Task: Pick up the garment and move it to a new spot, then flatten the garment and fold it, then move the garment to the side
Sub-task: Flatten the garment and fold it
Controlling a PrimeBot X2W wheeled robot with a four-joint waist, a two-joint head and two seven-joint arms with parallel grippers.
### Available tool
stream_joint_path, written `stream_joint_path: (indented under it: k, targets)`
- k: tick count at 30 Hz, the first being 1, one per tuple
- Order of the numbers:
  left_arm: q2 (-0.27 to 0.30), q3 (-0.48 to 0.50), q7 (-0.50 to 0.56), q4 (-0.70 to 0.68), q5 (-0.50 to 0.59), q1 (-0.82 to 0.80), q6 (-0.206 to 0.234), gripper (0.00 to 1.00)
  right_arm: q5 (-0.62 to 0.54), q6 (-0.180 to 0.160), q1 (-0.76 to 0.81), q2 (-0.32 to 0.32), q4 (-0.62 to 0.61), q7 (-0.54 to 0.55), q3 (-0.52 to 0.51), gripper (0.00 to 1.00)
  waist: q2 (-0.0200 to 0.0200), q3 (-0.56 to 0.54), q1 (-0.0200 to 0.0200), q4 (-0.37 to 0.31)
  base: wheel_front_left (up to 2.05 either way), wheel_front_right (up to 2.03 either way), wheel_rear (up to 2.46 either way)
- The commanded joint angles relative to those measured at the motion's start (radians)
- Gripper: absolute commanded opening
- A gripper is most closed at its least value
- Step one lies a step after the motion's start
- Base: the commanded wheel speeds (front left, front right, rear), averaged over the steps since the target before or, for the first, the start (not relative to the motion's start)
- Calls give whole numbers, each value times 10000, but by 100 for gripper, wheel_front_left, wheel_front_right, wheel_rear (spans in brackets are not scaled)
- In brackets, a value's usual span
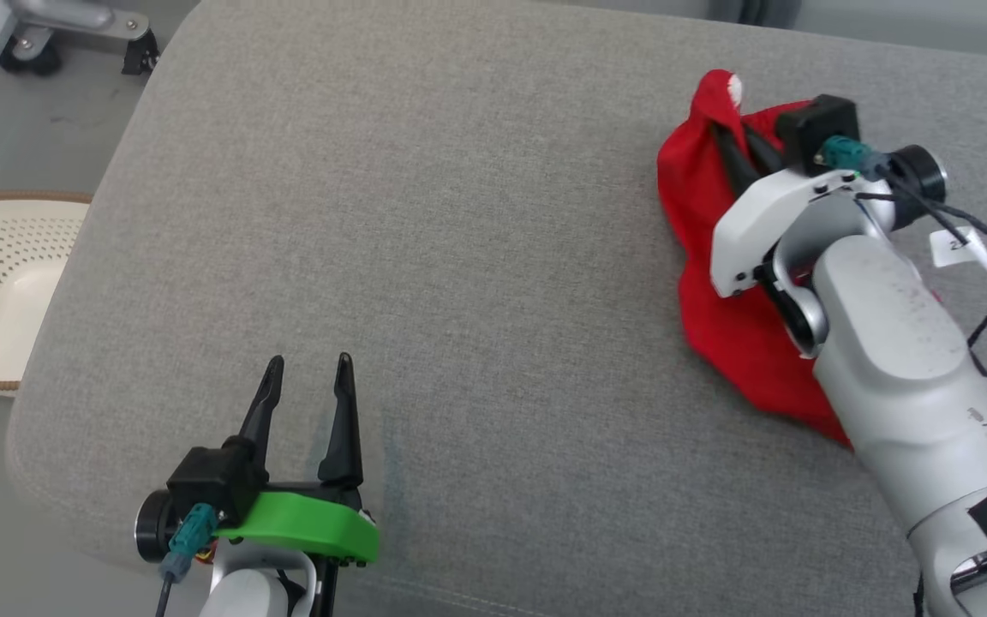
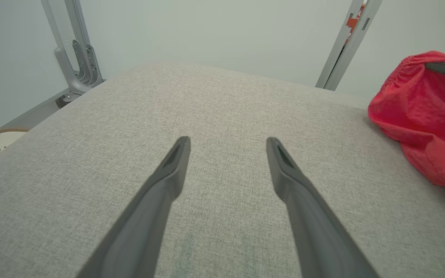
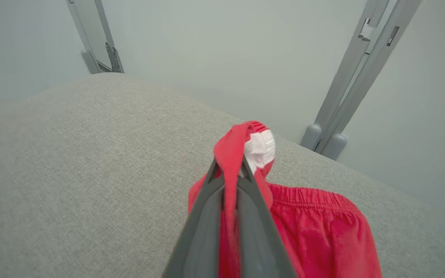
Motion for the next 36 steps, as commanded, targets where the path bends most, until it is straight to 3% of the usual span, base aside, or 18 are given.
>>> stream_joint_path:
  k: [1, 13, 14, 16, 17, 26, 36]
  targets:
    - [14, 47, -3, 30, 111, 122, -39, 100, 82, -16, 236, 90, -158, -103, 287, 0, 0, -359, 0, -349, 0, 0, 0]
    - [51, 435, -3, 111, 387, 348, -176, 100, 1139, -16, 2252, 930, -1288, 1, 3984, 0, 0, -925, 0, -854, 0, 0, 0]
    - [56, 462, -3, 109, 397, 381, -197, 100, 1201, -16, 2401, 963, -1280, -41, 4200, 17, 0, -952, 0, -897, 0, 0, 0]
    - [58, 490, -3, 117, 443, 389, -229, 100, 1264, -16, 2680, 1026, -1215, -145, 4463, 77, 0, -1007, 0, -961, 0, 0, 0]
    - [58, 493, -3, 120, 462, 375, -236, 100, 1373, -16, 2834, 1072, -1186, -200, 4569, 100, 0, -1030, 0, -991, 0, 0, 0]
    - [102, 635, -3, 164, 511, 549, -263, 100, 1781, -16, 3317, 1037, -1723, -957, 4284, 100, 0, -1322, 0, -1416, 0, 0, 0]
    - [114, 496, -3, 252, 596, 800, -389, 100, 1015, -16, 4479, 472, -3320, -1230, 1219, 100, 0, -1868, 0, -1987, 0, 0, 0]
